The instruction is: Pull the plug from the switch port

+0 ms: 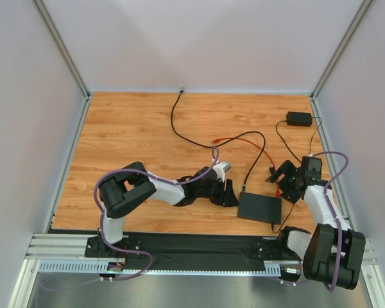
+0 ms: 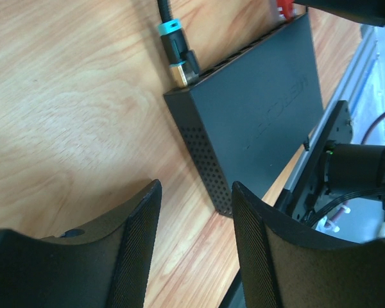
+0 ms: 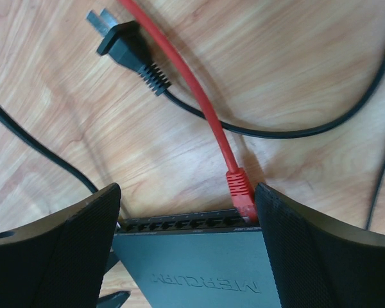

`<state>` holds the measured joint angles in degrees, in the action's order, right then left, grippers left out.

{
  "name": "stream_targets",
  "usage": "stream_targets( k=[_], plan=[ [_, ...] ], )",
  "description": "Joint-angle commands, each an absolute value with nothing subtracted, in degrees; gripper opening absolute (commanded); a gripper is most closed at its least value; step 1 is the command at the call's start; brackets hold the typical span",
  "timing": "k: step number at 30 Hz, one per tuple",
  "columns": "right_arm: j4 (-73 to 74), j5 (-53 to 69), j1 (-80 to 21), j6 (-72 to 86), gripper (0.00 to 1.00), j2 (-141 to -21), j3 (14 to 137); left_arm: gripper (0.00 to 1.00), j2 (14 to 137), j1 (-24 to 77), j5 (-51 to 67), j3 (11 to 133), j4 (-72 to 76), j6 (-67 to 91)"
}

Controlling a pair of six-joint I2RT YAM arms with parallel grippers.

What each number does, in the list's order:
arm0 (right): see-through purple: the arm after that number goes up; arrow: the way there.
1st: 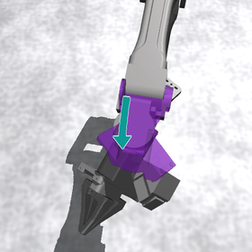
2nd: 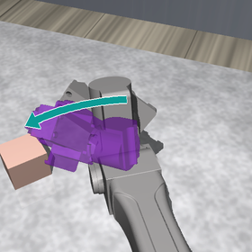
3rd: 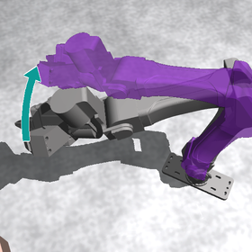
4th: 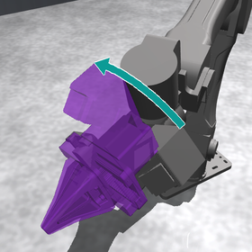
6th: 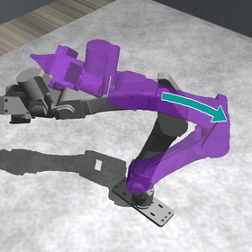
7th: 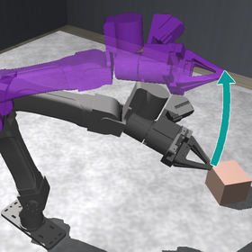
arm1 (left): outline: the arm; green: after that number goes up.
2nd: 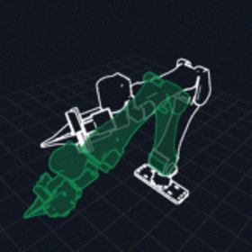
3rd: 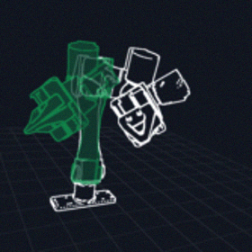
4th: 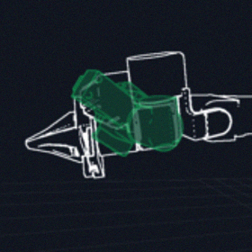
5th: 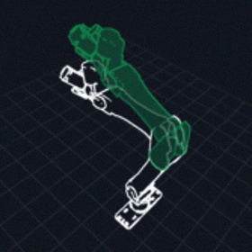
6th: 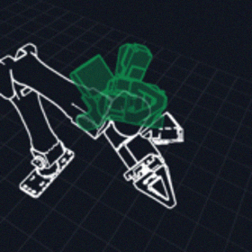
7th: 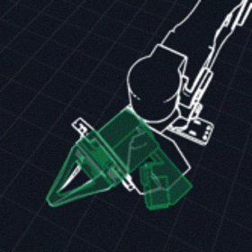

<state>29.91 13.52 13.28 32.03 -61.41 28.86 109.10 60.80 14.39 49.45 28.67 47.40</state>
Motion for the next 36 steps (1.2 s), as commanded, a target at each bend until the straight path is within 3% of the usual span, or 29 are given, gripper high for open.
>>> stream_targets(
  k=[1,6,14,26,32,36],
  plan=[
    [25.93,20.9,12.13,31.29,0.86,-62.31,27.78,0.56,110.57,61.52,15.2,50.28,34.0,46.32],
    [27.59,18.57,11.69,29.54,0.85,-62.76,29.61,0.56,109.78,61.79,13.89,49.75,33.31,45.18],
    [36.21,10.37,11.6,25.05,0.86,-60.39,42.27,0.54,111.44,62.67,15.73,50.97,33.92,44.82],
    [38.41,17.23,10.2,32.41,0.79,-54.41,39.03,0.53,117.33,65.82,21.8,58.78,37.1,44.56],
    [37.79,11.0,10.2,35.68,0.77,-53.35,36.91,0.52,123.39,67.06,23.11,67.75,33.4,44.73],
    [40.33,5.82,10.2,37.87,0.76,-53.79,36.91,0.51,120.16,67.15,20.15,63.74,36.29,45.44]
  ],
)
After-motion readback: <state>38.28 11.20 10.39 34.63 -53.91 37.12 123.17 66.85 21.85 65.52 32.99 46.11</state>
